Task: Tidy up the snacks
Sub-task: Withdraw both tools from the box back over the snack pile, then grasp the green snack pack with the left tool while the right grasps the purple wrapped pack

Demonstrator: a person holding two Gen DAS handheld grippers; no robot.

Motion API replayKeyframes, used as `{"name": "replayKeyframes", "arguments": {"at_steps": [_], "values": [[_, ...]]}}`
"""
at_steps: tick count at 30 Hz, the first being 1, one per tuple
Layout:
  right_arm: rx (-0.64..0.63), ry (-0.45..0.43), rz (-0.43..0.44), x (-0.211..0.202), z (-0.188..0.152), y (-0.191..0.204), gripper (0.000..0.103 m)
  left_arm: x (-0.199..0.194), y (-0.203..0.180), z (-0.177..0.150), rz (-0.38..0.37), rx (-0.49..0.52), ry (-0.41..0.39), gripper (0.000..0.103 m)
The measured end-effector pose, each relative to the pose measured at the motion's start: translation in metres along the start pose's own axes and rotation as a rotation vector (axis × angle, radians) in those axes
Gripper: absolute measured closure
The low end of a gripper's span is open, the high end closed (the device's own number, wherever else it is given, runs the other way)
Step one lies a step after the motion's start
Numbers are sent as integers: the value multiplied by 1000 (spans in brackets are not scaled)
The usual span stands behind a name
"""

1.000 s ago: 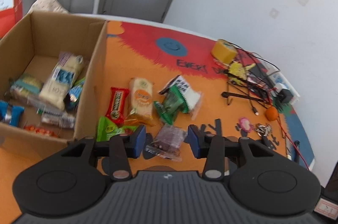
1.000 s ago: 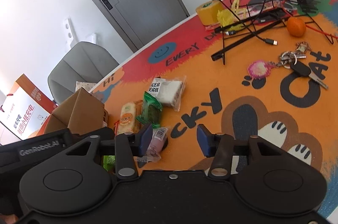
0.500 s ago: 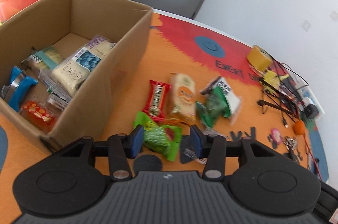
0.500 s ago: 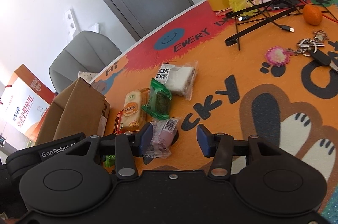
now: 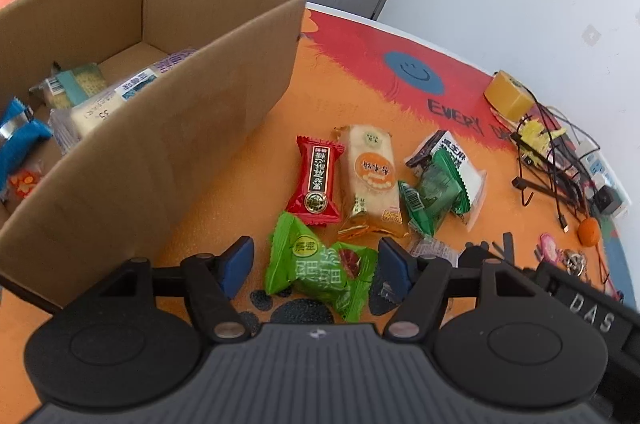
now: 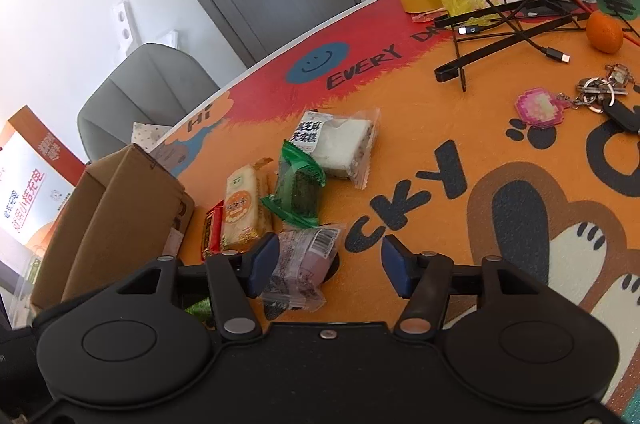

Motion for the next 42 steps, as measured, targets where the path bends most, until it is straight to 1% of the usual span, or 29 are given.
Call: {"name": "replayKeyframes", "arguments": {"at_steps": [1, 2, 3, 4, 5, 6, 8, 10, 18, 21, 24, 26, 27, 28, 30, 32, 38, 42], "values": [[1, 1, -1, 1, 0, 0, 43, 0, 0, 0, 0, 1, -1, 37], [0, 2, -1, 2, 0, 0, 43, 0, 0, 0, 2, 3, -4, 41], [-2, 3, -1, 3, 0, 1, 43, 0, 0, 0, 0, 5, -3, 52], [-2, 5, 0, 4, 0, 2, 43, 0, 0, 0, 1, 10, -1, 69], [-4, 6, 0, 5, 0, 3, 42, 0, 0, -1, -2, 12, 6, 76], [-7, 6, 0, 6, 0, 5, 42, 0, 0, -1, -14, 7, 14, 78], [-14, 7, -1, 7, 0, 7, 42, -3, -1, -1, -24, 9, 8, 79], [-21, 8, -4, 9, 1, 9, 42, -11, -2, 1, -27, 20, -27, 79], [-62, 18, -17, 20, -3, 25, 43, -33, 5, 19, -34, 13, -109, 79], [-90, 18, -30, 24, -7, 33, 43, -37, 9, 26, -27, 9, -127, 79], [-110, 31, -42, 30, -11, 40, 42, -36, 11, 28, -28, 11, -127, 79], [-133, 37, -57, 33, -13, 42, 46, -34, 10, 27, -27, 12, -121, 79], [-153, 34, -68, 33, -14, 44, 55, -33, 10, 27, -27, 14, -120, 79], [-166, 34, -79, 33, -15, 44, 67, -32, 11, 27, -28, 14, -117, 79], [-155, 37, -73, 30, -14, 41, 69, -31, 10, 26, -33, 9, -112, 79], [-155, 20, -89, 26, -13, 37, 70, -31, 9, 26, -35, 15, -115, 79], [-128, -13, -79, 8, -7, 33, 71, -35, 4, 26, -53, 28, -119, 79], [-128, -42, -64, -4, 0, 38, 71, -44, 0, 32, -65, 40, -141, 79]]}}
Point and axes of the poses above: each gripper's, at about its wrist camera, not at the fingertips, and x roughly the way its jaws point, y to its left, z to its top, the point moved 6 cm from there along x, roughly the way its jaws point, and after that the axes turned 3 degrees about -y, right-handed, at the moved point
